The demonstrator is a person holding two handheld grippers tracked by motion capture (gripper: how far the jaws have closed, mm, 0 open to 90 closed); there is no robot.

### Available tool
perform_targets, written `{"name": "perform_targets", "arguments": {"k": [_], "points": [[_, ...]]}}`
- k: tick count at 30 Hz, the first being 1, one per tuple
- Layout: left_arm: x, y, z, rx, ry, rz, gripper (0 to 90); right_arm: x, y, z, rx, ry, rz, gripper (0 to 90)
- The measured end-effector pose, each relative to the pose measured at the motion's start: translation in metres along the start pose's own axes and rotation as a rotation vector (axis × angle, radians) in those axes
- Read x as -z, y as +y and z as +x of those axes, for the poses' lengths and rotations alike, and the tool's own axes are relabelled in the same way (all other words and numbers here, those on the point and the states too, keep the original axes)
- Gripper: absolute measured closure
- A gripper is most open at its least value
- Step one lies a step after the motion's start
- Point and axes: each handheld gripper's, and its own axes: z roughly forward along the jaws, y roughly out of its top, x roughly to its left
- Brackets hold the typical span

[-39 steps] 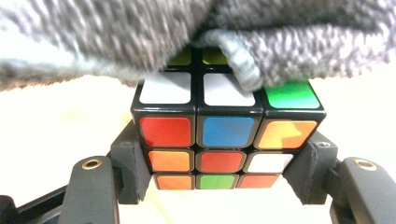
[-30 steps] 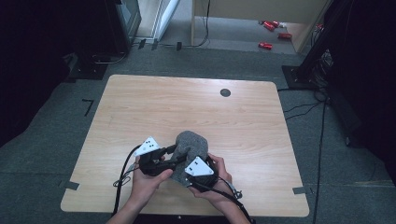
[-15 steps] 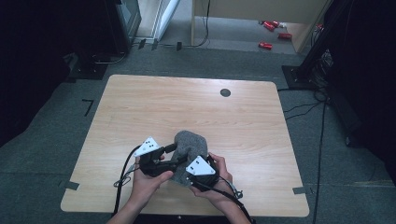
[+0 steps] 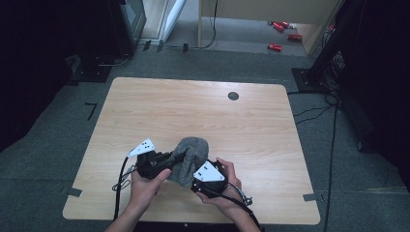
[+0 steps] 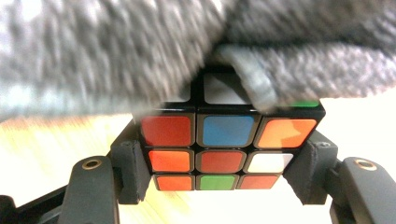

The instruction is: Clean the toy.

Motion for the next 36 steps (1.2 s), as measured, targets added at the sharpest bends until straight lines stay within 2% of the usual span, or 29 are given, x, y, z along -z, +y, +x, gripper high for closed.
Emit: {"name": "perform_targets", "arguments": {"k": [1, 2, 5, 6, 7, 8, 9, 11, 12, 13, 14, 16, 18, 19, 20, 21, 22, 23, 25, 26, 27, 29, 30, 32, 33, 34, 35, 36], "points": [[-0.004, -0.001, -0.004, -0.009, 0.012, 0.009, 54.1, 0.0, 0.0, 0.0, -0.002, -0.001, -0.003, 34.5], [-0.009, -0.002, -0.009, -0.016, 0.018, 0.023, 32.9, 0.001, 0.001, 0.001, 0.001, -0.001, -0.004, 34.5], [-0.01, -0.003, -0.011, -0.017, 0.017, 0.023, 32.5, 0.002, 0.001, 0.001, 0.001, -0.005, -0.001, 34.5], [-0.008, -0.001, -0.007, -0.011, -0.018, 0.033, 37.2, 0.002, 0.001, 0.001, 0.004, -0.005, -0.001, 34.5], [-0.006, 0.0, -0.006, -0.009, -0.044, 0.034, 47.7, 0.002, 0.001, 0.001, 0.007, -0.007, 0.0, 34.5], [-0.006, 0.0, -0.006, -0.009, -0.044, 0.034, 59.9, 0.002, 0.001, 0.001, 0.008, -0.01, 0.003, 34.5], [-0.003, 0.001, -0.005, -0.016, -0.043, 0.033, 59.9, 0.002, 0.001, 0.001, 0.008, -0.01, 0.003, 34.5], [0.001, 0.003, -0.002, -0.026, -0.027, 0.033, 74.0, 0.002, 0.0, 0.001, 0.004, -0.009, 0.003, 34.5], [0.002, 0.003, 0.0, -0.032, -0.02, 0.034, 76.1, 0.002, 0.001, 0.001, 0.005, -0.007, 0.003, 34.5], [0.003, 0.004, 0.0, -0.042, 0.008, 0.034, 73.3, 0.001, 0.001, 0.001, 0.007, -0.005, 0.005, 34.5], [0.003, 0.004, 0.0, -0.042, 0.008, 0.034, 68.5, 0.001, 0.001, 0.001, 0.007, -0.005, 0.005, 34.5], [-0.002, 0.004, -0.004, -0.053, 0.042, 0.038, 52.2, 0.001, 0.001, 0.001, -0.003, -0.003, 0.004, 34.5], [-0.005, 0.003, -0.007, -0.064, 0.044, 0.041, 39.4, 0.001, 0.001, 0.0, -0.001, -0.004, 0.0, 34.5], [-0.005, 0.003, -0.007, -0.064, 0.044, 0.041, 37.8, 0.001, 0.001, 0.0, -0.001, -0.004, 0.0, 34.5], [-0.005, 0.002, -0.007, -0.063, 0.038, 0.04, 40.0, 0.002, 0.001, 0.001, -0.002, -0.008, 0.001, 34.5], [-0.003, 0.003, -0.007, -0.087, 0.009, 0.034, 46.7, 0.002, 0.001, 0.001, -0.002, -0.007, 0.0, 34.5], [-0.003, 0.003, -0.007, -0.087, 0.009, 0.034, 55.8, 0.002, 0.001, 0.001, -0.002, -0.009, 0.0, 34.5], [-0.002, 0.003, -0.007, -0.107, 0.004, 0.039, 55.8, 0.002, 0.001, 0.001, -0.002, -0.009, 0.0, 34.5], [0.002, 0.005, -0.006, -0.148, 0.019, 0.052, 76.8, 0.001, 0.001, 0.002, 0.0, -0.008, 0.002, 34.4], [0.005, 0.006, -0.003, -0.147, 0.04, 0.05, 78.4, 0.001, 0.001, 0.002, 0.001, -0.008, 0.0, 34.4], [0.005, 0.006, -0.003, -0.147, 0.04, 0.05, 79.8, 0.001, 0.001, 0.002, 0.001, -0.008, 0.0, 34.4], [0.012, 0.008, 0.005, -0.093, 0.06, 0.034, 80.1, 0.003, 0.002, 0.001, -0.004, -0.006, -0.013, 34.4], [0.013, 0.008, 0.005, -0.078, 0.058, 0.025, 78.4, 0.004, 0.002, 0.0, -0.009, -0.006, -0.02, 34.4], [0.012, 0.008, 0.003, -0.071, 0.056, 0.019, 66.3, 0.005, 0.003, -0.001, -0.019, -0.002, -0.026, 34.4], [0.009, 0.009, -0.002, -0.076, 0.038, 0.026, 57.4, 0.005, 0.004, -0.001, -0.017, -0.003, -0.025, 34.4], [0.009, 0.009, -0.002, -0.076, 0.038, 0.026, 49.4, 0.005, 0.004, -0.001, -0.017, -0.003, -0.025, 34.4], [0.002, 0.008, -0.009, -0.091, 0.02, 0.058, 41.5, 0.004, 0.004, 0.0, -0.016, -0.001, -0.022, 34.4], [0.0, 0.007, -0.012, -0.106, 0.025, 0.059, 40.0, 0.004, 0.004, 0.0, -0.013, -0.002, -0.017, 34.4]]}}
